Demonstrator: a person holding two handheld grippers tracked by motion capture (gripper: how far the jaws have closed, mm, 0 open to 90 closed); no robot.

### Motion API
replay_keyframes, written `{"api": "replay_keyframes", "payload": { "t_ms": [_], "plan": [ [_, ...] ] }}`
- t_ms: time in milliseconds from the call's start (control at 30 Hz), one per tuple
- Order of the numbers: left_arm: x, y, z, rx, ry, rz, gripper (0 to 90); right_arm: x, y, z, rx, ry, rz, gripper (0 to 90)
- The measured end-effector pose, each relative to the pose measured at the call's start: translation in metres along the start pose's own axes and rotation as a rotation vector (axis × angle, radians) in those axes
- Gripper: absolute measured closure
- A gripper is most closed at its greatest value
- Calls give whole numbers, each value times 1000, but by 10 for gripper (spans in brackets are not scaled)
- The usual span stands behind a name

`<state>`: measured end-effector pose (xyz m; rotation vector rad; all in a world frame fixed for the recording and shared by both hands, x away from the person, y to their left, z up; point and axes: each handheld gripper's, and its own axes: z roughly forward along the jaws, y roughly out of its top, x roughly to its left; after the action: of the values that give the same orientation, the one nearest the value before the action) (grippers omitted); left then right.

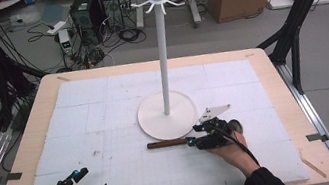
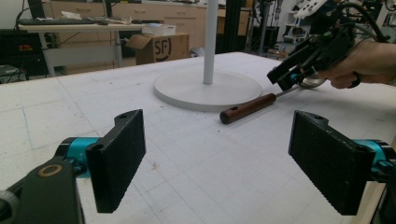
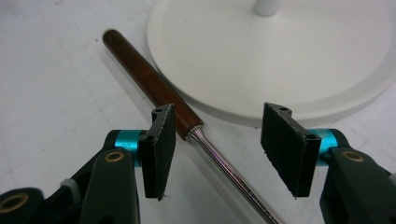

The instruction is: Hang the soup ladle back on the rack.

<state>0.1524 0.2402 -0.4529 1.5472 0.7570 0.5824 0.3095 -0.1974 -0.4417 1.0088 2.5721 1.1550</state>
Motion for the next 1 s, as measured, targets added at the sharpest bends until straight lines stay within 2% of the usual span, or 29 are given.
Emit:
{"api": "replay_keyframes", "payload": {
  "t_ms": [133, 567, 633, 700, 767, 900, 1000],
  "plan": [
    [0, 0, -1, -5, 1, -3, 194, 1, 0, 5, 23, 9, -3, 461],
    [0, 0, -1, -6, 1, -4, 194, 19, 10, 27, 97, 74, -77, 480],
    [0, 0, -2, -7, 0, -5, 194, 22, 14, 28, 107, 68, -98, 480],
    [0, 0, -2, -9, 0, -4, 194, 22, 16, 29, 121, 72, -97, 498],
    [0, 0, -3, -11, 1, -6, 194, 20, 16, 29, 135, 76, -107, 537],
    [0, 0, -3, -12, 0, -7, 194, 22, 15, 30, 144, 74, -118, 534],
    [0, 1, -3, -9, -1, -3, 194, 25, 15, 30, 157, 63, -156, 532]
  ]
}}
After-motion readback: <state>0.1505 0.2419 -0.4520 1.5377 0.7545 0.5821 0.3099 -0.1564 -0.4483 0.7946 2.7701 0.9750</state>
